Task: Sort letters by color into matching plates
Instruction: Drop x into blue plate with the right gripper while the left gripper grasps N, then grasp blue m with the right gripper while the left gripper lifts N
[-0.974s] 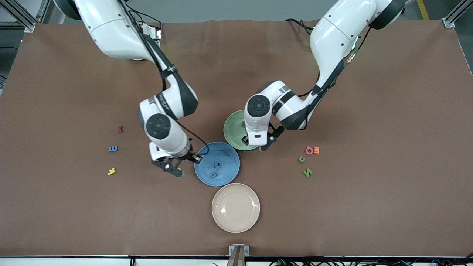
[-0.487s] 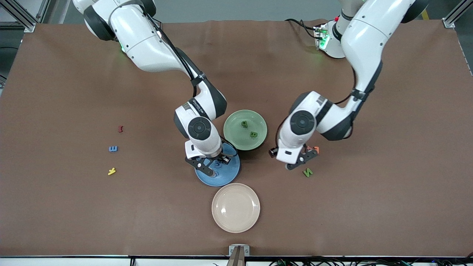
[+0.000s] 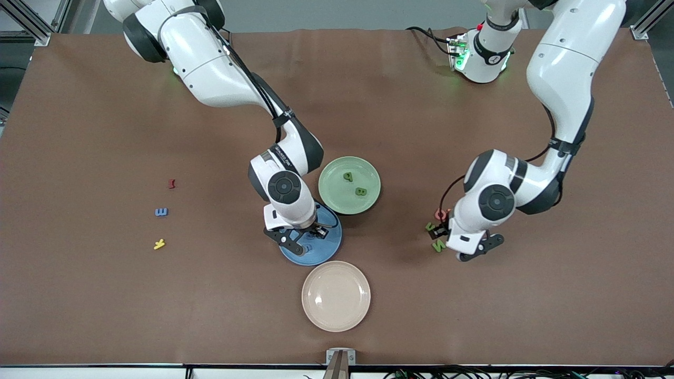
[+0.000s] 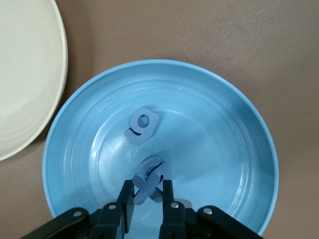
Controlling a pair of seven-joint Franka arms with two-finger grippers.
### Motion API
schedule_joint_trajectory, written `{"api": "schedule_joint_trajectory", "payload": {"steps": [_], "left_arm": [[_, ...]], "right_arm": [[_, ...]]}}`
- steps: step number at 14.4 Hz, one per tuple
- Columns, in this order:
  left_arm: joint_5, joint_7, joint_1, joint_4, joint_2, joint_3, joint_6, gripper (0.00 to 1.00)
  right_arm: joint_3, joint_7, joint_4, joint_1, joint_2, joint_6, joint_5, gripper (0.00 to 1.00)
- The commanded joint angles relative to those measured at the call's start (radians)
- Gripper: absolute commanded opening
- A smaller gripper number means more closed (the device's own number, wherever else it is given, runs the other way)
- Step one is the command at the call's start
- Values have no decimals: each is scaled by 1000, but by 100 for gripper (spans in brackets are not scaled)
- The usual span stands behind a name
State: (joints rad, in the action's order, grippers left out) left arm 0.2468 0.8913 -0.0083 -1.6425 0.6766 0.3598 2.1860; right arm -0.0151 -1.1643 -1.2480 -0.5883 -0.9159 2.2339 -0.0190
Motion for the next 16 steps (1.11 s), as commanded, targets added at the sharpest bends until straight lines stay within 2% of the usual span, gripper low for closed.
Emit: {"api": "schedule_joint_trajectory", "payload": {"steps": [1, 2, 5, 9, 11, 14, 16], "left_arm": [[8, -17, 28, -3, 12, 2, 40, 78], [5, -15, 33, 0, 23, 2, 61, 78], [-6, 38, 27, 4, 58, 1, 139, 77], [-3, 112, 13, 33, 92, 2, 153, 74], [-1, 118, -1, 61, 121, 1, 153, 74], [2, 137, -15, 101, 155, 1, 155, 74], [2, 137, -21, 113, 169, -1, 156, 74]], "right_arm": [[-2, -15, 27, 8, -12, -11, 8, 37], [-2, -9, 25, 7, -12, -13, 14, 99], [0, -6, 27, 1, -12, -13, 18, 100], [1, 8, 30, 33, 11, -45, 14, 100], [1, 120, 15, 76, 41, -91, 11, 100], [0, 303, -79, 151, 130, -151, 10, 100], [1, 408, -195, 197, 217, -140, 13, 100]]}}
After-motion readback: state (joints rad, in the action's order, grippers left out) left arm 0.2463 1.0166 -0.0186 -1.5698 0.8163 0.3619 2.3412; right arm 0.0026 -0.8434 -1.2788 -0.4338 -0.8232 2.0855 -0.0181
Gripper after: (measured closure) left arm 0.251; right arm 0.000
